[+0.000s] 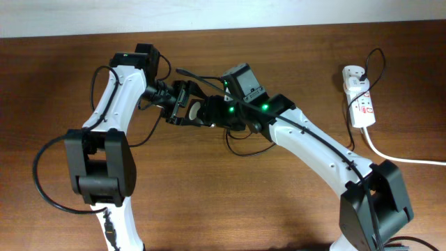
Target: Plug charger to phone and switch on socket
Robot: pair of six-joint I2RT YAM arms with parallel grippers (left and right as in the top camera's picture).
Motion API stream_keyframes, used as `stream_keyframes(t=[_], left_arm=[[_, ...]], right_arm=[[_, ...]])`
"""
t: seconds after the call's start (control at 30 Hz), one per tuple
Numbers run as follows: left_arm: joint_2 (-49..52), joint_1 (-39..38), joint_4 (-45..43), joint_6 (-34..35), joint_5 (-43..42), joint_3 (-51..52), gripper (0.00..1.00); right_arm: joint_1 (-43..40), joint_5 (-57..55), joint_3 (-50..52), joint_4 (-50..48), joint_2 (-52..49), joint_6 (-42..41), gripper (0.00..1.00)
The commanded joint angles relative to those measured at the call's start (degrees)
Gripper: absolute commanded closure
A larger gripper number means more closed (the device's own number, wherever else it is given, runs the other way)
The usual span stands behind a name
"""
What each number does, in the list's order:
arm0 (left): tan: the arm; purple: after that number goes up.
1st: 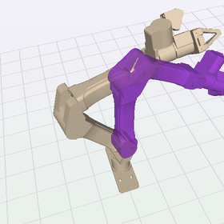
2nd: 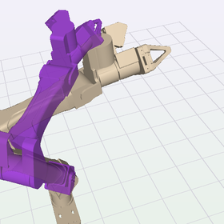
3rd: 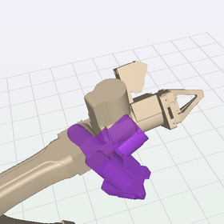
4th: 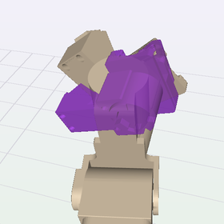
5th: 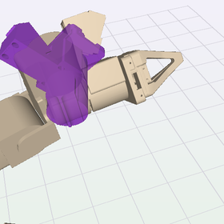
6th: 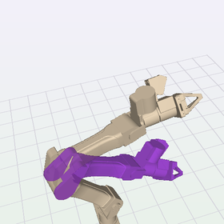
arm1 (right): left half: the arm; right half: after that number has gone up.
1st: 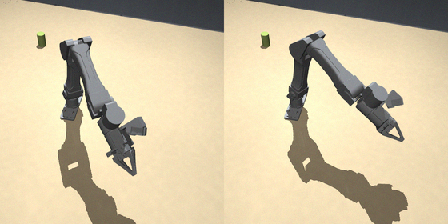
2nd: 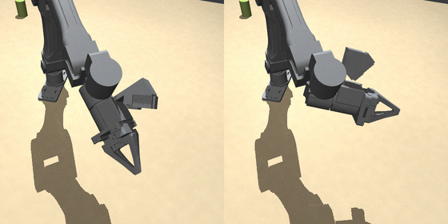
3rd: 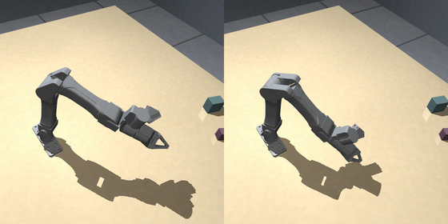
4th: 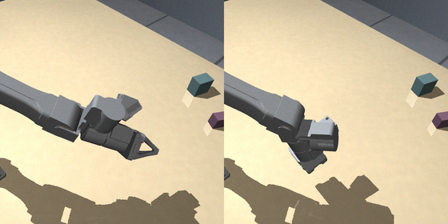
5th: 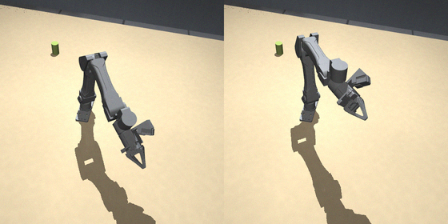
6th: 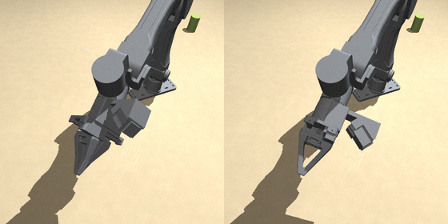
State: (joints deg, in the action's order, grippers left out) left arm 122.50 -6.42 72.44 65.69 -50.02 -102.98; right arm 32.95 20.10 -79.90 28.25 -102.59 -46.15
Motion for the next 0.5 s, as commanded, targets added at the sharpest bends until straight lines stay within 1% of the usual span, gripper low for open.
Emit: stream_keyframes(t=[0.0, 0.03, 0.23, 0.3, 0.47], left_arm=[[0.3, -0.2, 0.1, 0.7, -0.7, -1.6, 0.87], [0.3, -0.2, 0.1, 0.7, -0.7, -1.6, 0.87], [0.3, -0.2, 0.1, 0.7, -0.7, -1.6, 0.87], [0.3, -0.2, 0.1, 0.7, -0.7, -1.6, 0.87], [0.3, -0.2, 0.1, 0.7, -0.7, -1.6, 0.87]], right_arm=[[0.6, -1.7, -0.9, -0.7, -2.0, 0.2, 0.44], [0.6, -1.7, -0.9, -0.9, -2.9, 0.2, 0.49], [0.6, -1.7, -0.9, -2.8, -3.0, 0.2, 0.59], [0.6, -1.7, -0.9, -2.9, -3.0, 0.2, 0.68], [0.6, -1.2, -0.9, -3.2, -3.0, 0.2, 0.73]])
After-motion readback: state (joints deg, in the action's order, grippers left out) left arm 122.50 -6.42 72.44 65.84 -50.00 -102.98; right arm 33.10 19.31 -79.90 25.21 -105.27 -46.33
